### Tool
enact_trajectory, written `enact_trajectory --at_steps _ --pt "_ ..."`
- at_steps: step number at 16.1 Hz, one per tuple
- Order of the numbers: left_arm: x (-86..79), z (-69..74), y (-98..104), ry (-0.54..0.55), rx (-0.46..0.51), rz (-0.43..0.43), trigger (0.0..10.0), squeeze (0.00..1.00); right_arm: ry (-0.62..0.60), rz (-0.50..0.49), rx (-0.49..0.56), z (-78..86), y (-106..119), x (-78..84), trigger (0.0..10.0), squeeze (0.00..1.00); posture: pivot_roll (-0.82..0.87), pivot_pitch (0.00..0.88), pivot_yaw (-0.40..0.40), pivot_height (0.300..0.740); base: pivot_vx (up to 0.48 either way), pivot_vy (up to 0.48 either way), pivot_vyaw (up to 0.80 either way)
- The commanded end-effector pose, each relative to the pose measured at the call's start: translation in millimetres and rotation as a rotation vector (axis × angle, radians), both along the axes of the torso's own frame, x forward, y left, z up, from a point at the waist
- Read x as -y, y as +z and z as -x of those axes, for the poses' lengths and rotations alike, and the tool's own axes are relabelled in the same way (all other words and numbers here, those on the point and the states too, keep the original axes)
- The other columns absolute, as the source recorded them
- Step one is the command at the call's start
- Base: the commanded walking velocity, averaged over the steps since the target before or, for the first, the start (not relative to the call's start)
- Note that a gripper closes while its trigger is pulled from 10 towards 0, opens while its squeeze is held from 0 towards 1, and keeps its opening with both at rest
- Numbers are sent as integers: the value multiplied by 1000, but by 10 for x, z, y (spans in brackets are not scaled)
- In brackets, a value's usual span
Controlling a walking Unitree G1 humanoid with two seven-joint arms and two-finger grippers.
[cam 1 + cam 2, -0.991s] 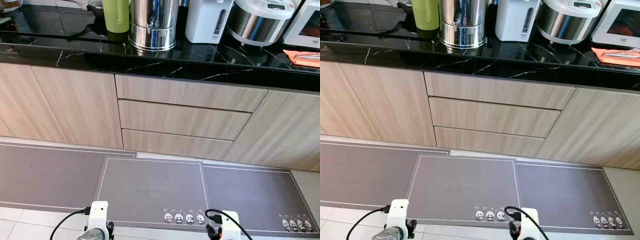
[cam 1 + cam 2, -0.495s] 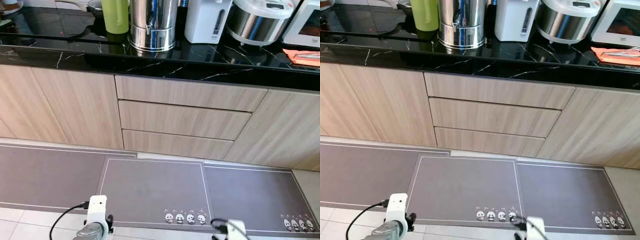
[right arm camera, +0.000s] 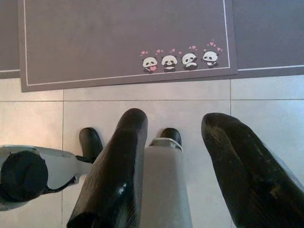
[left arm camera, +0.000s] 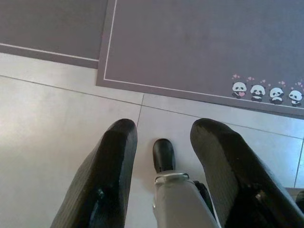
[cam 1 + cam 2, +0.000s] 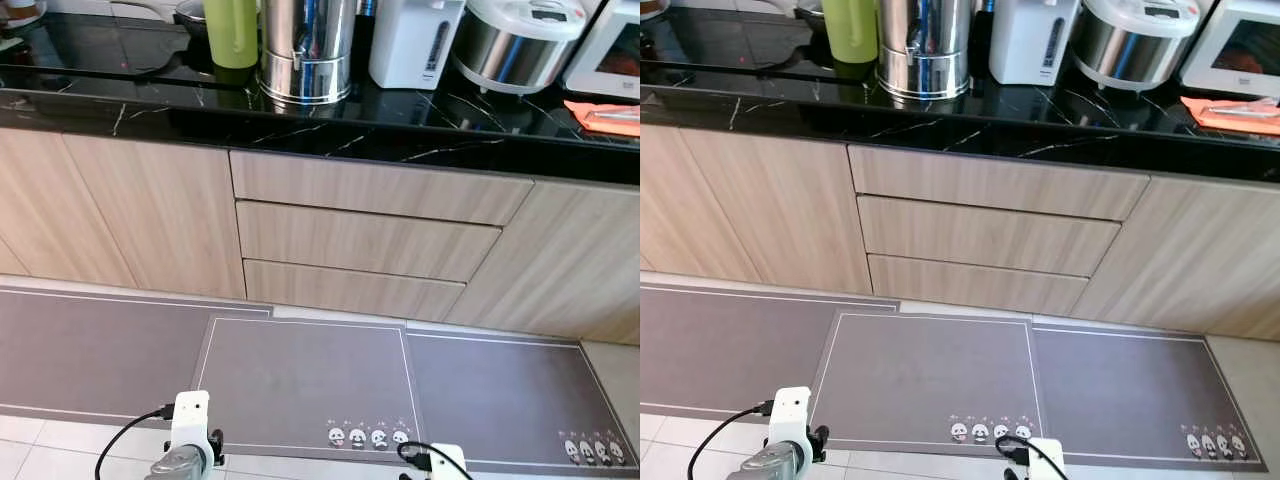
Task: Kitchen organization
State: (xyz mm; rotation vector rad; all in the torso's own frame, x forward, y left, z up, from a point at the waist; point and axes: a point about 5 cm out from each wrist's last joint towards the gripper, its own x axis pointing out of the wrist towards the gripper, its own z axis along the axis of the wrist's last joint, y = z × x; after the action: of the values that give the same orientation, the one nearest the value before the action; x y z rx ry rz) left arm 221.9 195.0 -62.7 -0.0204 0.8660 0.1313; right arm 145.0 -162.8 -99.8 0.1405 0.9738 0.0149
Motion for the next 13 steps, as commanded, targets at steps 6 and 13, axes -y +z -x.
enact_trajectory --at_steps 6,13 --pt "24 30 -23 20 -10 16 10000 0 89 44 1 121 -36 -105 10000 0 -58 0 -103 740 0 -84 0" --pt "49 59 -44 17 -18 23 10000 0 51 57 72 -77 53 79 10000 0 -50 0 -105 740 0 -349 0"
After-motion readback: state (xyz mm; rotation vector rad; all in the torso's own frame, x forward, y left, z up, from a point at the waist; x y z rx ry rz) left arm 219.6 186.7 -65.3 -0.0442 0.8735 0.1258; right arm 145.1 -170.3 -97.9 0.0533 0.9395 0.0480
